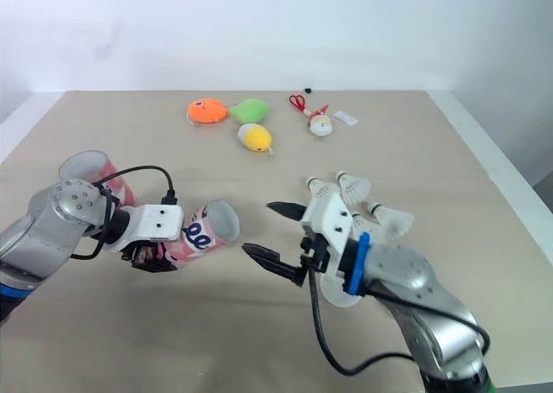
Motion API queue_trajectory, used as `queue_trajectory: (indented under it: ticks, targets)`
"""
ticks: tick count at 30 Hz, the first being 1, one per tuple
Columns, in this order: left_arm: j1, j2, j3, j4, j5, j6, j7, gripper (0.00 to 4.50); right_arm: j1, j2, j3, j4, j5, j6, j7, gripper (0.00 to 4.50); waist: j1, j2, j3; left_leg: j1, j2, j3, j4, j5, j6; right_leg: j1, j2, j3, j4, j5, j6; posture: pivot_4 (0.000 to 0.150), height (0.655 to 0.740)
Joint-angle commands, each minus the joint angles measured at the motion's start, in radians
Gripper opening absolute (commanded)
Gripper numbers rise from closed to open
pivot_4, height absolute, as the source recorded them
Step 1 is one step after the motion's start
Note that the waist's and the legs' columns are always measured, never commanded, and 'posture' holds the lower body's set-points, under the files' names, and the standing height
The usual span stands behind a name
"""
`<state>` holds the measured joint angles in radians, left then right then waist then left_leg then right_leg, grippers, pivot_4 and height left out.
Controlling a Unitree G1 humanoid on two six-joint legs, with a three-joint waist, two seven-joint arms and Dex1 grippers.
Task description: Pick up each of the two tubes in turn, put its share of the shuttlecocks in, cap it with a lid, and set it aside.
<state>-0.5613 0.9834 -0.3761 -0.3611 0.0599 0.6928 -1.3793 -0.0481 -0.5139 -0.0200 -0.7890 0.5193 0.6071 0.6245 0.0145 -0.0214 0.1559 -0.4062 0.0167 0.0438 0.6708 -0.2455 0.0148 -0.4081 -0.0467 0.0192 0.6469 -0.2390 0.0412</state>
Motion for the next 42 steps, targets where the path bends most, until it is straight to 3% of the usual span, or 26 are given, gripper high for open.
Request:
queue_trajectory:
  ticks: [1,6,13,20,37,42]
  targets:
    - [0.017,-0.017,-0.037,0.008,-0.010,-0.016,0.002,3.27,0.160,0.019,-0.071,-0.099,-0.114,-0.102,-0.103,4.48,0.002,0.000,0.000,0.000,0.000,0.000,0.000,0.000,0.000,0.000,0.000,0.000,0.000,0.000,0.000,0.150,0.7400]
    - [0.017,-0.018,-0.041,0.013,-0.009,-0.029,-0.006,3.27,0.373,0.126,-0.138,-0.098,-0.201,-0.174,-0.245,4.48,-0.001,0.001,-0.001,0.000,-0.001,0.000,0.000,0.000,0.000,0.000,-0.002,0.000,0.000,-0.001,0.001,0.150,0.7400]
    - [0.002,-0.035,-0.050,0.027,-0.003,-0.036,-0.005,3.27,0.481,0.227,-0.136,-0.037,-0.215,-0.181,-0.317,4.48,-0.001,0.002,-0.001,0.001,-0.002,0.000,0.000,0.000,0.000,0.000,-0.004,-0.001,0.000,0.000,0.001,0.150,0.7400]
    - [0.000,-0.036,-0.045,0.021,-0.002,-0.030,-0.003,3.27,0.380,0.287,-0.127,0.033,-0.191,-0.041,-0.412,4.48,0.000,0.002,-0.001,0.001,-0.003,0.000,0.000,0.000,0.001,0.000,-0.006,-0.001,0.000,0.000,0.001,0.150,0.7400]
    - [0.012,-0.023,-0.029,-0.008,-0.013,-0.007,-0.002,3.27,0.162,0.350,-0.162,0.192,-0.148,0.037,-0.498,4.48,-0.001,0.003,-0.001,-0.001,-0.005,-0.001,0.000,0.000,0.001,0.000,-0.006,-0.002,0.000,-0.001,0.002,0.150,0.7400]
    - [0.011,-0.024,-0.028,-0.010,-0.014,-0.003,0.001,3.27,0.117,0.369,-0.191,0.245,-0.135,0.030,-0.518,2.96,-0.001,0.003,-0.001,-0.001,-0.005,-0.002,0.000,0.000,0.002,0.000,-0.006,-0.002,-0.001,-0.002,0.002,0.150,0.7400]
